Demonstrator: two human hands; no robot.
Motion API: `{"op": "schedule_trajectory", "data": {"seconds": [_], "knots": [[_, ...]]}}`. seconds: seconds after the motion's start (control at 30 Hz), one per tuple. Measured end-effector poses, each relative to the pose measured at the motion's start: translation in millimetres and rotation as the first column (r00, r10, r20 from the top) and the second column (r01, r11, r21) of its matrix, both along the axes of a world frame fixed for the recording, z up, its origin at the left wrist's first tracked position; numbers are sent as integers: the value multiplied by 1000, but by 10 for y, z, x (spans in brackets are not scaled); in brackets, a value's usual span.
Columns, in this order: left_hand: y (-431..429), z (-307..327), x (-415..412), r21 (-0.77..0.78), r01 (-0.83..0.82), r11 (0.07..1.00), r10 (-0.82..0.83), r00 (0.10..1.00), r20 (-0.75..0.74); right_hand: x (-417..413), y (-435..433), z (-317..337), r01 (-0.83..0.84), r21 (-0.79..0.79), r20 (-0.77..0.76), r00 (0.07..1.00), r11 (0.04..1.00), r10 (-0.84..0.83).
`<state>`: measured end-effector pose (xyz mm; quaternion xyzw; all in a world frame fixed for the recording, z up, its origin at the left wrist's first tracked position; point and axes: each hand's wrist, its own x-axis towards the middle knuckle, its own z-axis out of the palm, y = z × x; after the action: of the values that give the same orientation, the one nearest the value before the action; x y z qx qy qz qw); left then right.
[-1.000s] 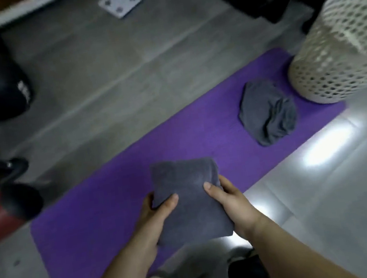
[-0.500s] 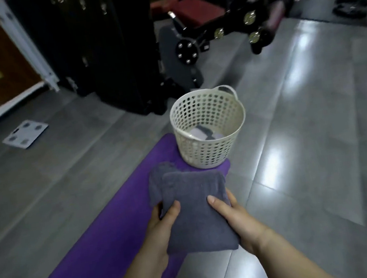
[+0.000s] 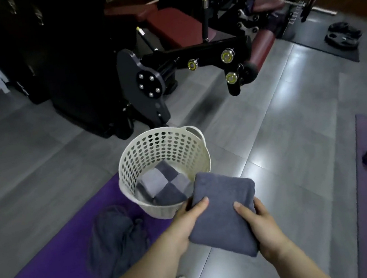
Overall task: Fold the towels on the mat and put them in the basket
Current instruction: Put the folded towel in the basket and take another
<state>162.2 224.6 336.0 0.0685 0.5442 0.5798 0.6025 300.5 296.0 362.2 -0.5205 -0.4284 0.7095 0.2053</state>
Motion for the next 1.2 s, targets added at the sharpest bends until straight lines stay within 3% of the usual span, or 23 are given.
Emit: {"op": "schedule_trajectory", "data": {"seconds": [0.17, 0.33, 0.37, 0.47, 0.63, 0.73, 0.87, 1.03, 1.2], "knots": [[993, -162, -386, -82, -93, 992, 93, 996, -1, -485, 1196, -126, -149, -13, 42, 988, 989, 149], [1651, -661, -758, -248, -360, 899, 360, 932, -48, -1182, 2286, -661, -415, -127, 53, 904, 901, 424], [1729, -812, -806, -304, -443, 843, 444, 893, -73, -1328, 2490, -772, -473, -140, 59, 873, 870, 484], [1817, -1366, -839, -522, -646, 558, 649, 731, -211, -1797, 3053, -1145, -637, -154, 195, 729, 755, 656], [1839, -2139, -580, -766, -639, 76, 687, 590, -424, -2478, 3501, -2225, -756, -176, 346, 553, 631, 758], [1918, -2748, -617, -763, -644, -58, 607, 584, -539, -2743, 3522, -3104, -815, -131, 391, 481, 564, 785], [2063, -3395, -794, -652, -728, -211, 625, 413, -662, -2805, 3483, -4316, -828, -194, 485, 386, 527, 785], [2131, -3667, -582, -618, -735, -278, 559, 399, -726, -2752, 3392, -5241, -838, -263, 523, 293, 479, 800], [2199, -3748, -568, -607, -752, -257, 538, 411, -736, -2653, 3293, -5395, -791, -366, 444, 316, 491, 839]]}}
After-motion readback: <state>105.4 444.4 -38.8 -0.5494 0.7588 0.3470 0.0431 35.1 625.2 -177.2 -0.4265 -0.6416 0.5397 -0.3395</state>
